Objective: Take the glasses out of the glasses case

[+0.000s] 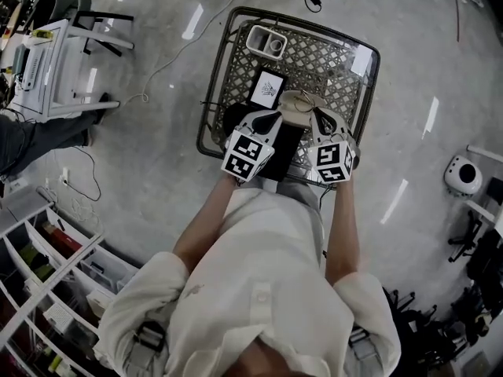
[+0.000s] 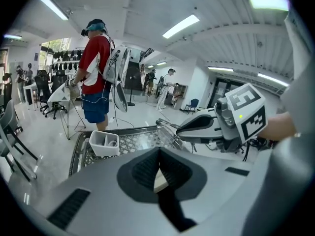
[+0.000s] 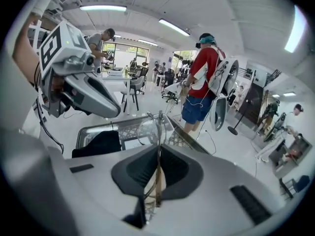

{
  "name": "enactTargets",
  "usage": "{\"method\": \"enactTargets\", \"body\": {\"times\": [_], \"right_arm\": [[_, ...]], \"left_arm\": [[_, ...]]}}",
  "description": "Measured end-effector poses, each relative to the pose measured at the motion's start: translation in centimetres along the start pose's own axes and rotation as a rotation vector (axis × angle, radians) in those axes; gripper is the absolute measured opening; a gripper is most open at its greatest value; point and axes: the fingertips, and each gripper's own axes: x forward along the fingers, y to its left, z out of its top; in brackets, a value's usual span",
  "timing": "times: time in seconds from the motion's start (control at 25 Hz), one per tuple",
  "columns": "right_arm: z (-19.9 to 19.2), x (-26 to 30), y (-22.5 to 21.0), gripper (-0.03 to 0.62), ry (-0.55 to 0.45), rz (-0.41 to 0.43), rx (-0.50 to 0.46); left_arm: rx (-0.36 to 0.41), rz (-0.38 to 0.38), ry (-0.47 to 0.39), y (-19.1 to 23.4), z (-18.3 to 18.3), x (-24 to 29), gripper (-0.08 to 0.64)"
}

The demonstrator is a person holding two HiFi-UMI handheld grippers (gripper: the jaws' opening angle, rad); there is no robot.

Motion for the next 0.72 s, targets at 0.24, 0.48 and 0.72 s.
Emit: {"method": "enactTargets", "body": {"times": [0.24,0.48,0.72], "right_arm": [[3.3,-4.3,-0.7,0.018,-0.086,-0.08,0.06],[6.2,-8.7,-1.1,0.02,-0.167,-0.159,0.103],[8.9,-12.5,-0.9,0.018,-0.253,-0.221,0.13]], "left_arm": [[0.097,-0.019,-0.065,-1.1,3.6,-1.8,0.012],[0.179,-0.047,-0.132,-2.8,6.6,-3.7,0.012],[0.249,-0.065,-0.206,-4.5,9.3,-5.9,0.012]]}}
